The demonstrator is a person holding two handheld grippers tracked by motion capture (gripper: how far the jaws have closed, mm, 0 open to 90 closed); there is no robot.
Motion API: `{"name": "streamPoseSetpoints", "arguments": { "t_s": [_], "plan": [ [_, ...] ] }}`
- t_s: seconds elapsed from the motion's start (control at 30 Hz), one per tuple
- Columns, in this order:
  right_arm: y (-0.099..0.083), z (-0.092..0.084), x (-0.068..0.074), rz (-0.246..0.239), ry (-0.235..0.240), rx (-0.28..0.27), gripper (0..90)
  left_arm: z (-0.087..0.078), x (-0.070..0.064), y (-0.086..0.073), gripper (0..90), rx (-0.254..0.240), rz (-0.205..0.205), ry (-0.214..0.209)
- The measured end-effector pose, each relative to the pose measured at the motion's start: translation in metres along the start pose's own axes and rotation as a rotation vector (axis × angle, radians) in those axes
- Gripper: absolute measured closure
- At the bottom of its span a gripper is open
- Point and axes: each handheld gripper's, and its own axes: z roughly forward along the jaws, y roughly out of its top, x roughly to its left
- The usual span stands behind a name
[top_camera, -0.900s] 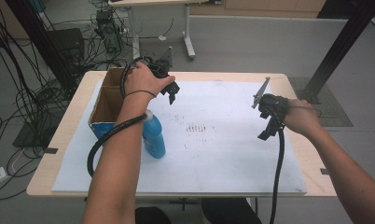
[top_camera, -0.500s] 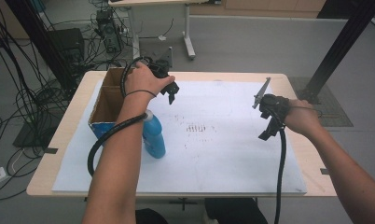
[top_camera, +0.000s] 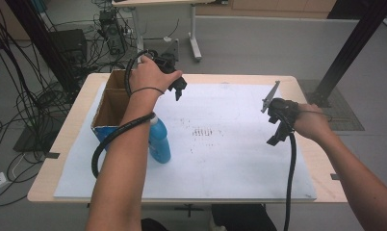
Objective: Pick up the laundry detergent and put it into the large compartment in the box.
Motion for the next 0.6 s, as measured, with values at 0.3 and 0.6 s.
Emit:
{"name": "streamPoseSetpoints", "arguments": {
  "t_s": [0.3,0.6],
  "plan": [
    [-0.004,0.001,-0.001,-0.012,0.002,-0.002,4.3,-0.033,0.002,-0.018,6.9,-0.034,-0.097,0.015],
    [-0.009,-0.001,-0.003,-0.035,0.01,-0.015,4.3,-0.05,0.002,-0.029,6.9,-0.035,-0.209,0.008]
  ]
}}
